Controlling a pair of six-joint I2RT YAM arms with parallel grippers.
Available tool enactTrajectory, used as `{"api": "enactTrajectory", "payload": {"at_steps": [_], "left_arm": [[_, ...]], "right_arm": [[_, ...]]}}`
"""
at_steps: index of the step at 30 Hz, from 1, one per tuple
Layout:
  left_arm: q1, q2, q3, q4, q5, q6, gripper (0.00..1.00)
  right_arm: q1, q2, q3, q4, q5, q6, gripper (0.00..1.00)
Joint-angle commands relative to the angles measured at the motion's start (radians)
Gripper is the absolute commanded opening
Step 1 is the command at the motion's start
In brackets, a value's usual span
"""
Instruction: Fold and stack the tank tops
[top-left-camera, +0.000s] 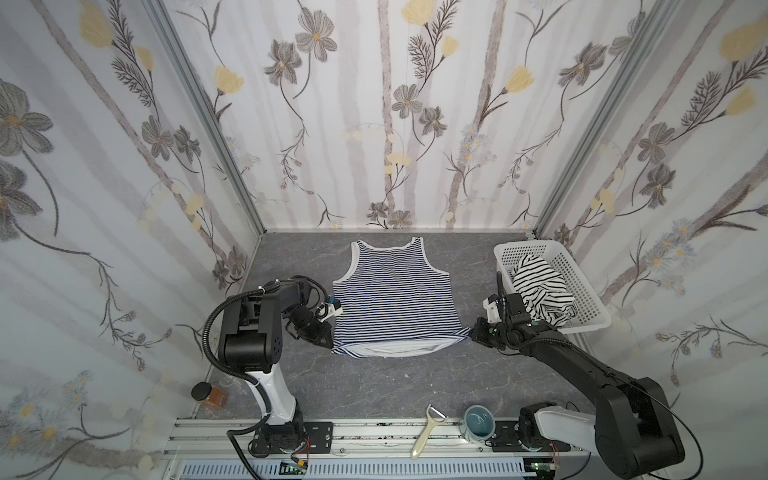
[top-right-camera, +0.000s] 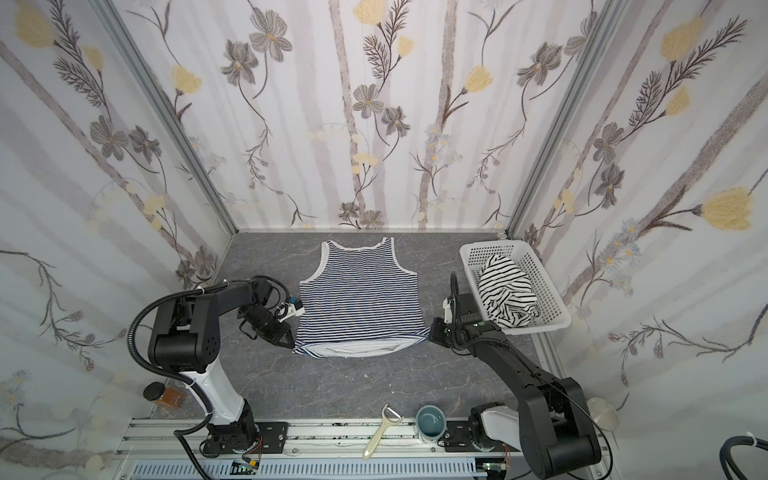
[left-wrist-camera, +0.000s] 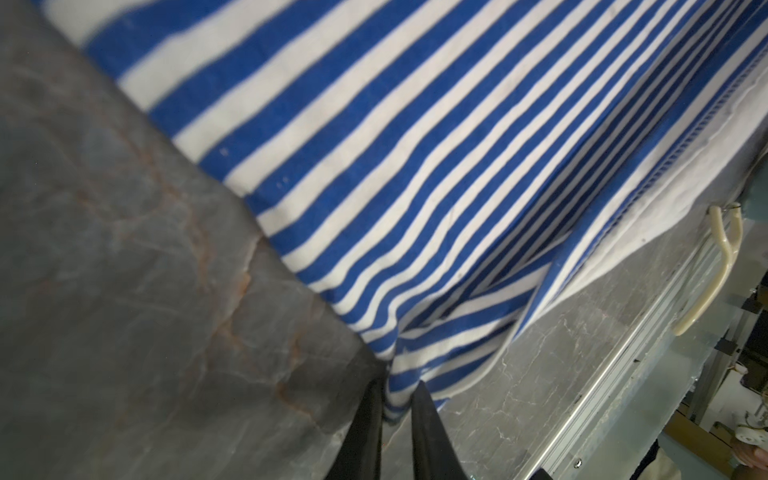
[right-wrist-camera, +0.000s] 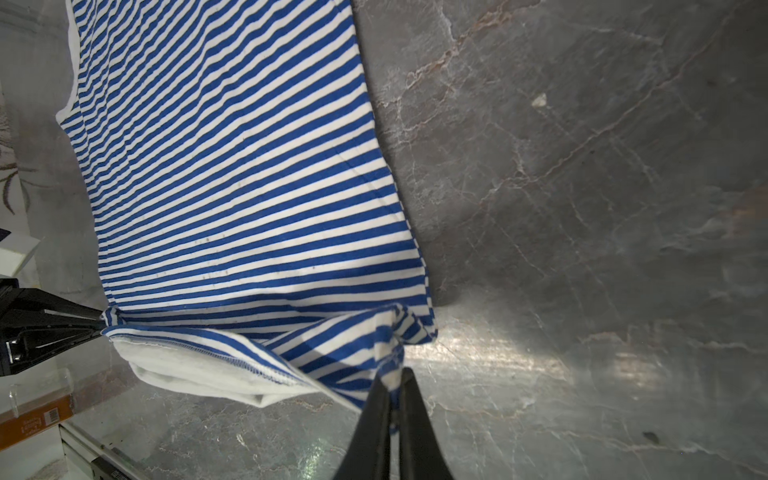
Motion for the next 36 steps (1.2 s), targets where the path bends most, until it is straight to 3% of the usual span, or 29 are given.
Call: {"api": "enactTrajectory", "payload": {"at_steps": [1,4,8,11,17,22,28,33,36], "left_arm": [[-0.006,-0.034,-0.026,0.048,-0.071,0.001,0.19],[-0.009,-0.054,-0.029,0.054,-0.072,-0.017,0.22],[-0.019,-0.091,-0.06,0.051,-0.109,0.003,0.27],[-0.018,-0.133,-0.064,0.046,-0.14,0.01,0.37],[-0.014,-0.153,0.128,0.038,-0.18,-0.015,0.49],[-0.063,0.021,0.393,0.038,-0.145,-0.08,0.51],[-0.211,0.354,0.812,0.047,-0.091,-0.197,0.51],[-0.327,0.637,1.174,0.044,-0.183,-0.216,0.51],[-0.359,0.752,1.314,0.043,-0.231,-0.211,0.51]], "right_arm": [[0.0,-0.014,-0.005,0.011,0.025,-0.013,0.09],[0.001,0.015,0.008,0.026,0.016,-0.01,0.13],[0.003,0.027,0.024,0.012,0.012,-0.016,0.3],[0.004,-0.012,0.032,-0.028,0.02,-0.023,0.41],[0.008,-0.126,0.042,-0.084,0.065,0.018,0.46],[0.079,-0.092,0.038,0.018,0.025,0.1,0.46],[0.192,0.066,0.091,0.131,0.036,0.176,0.46],[0.22,0.143,0.109,0.176,0.046,0.221,0.46],[0.233,0.169,0.112,0.188,0.049,0.236,0.47]]}}
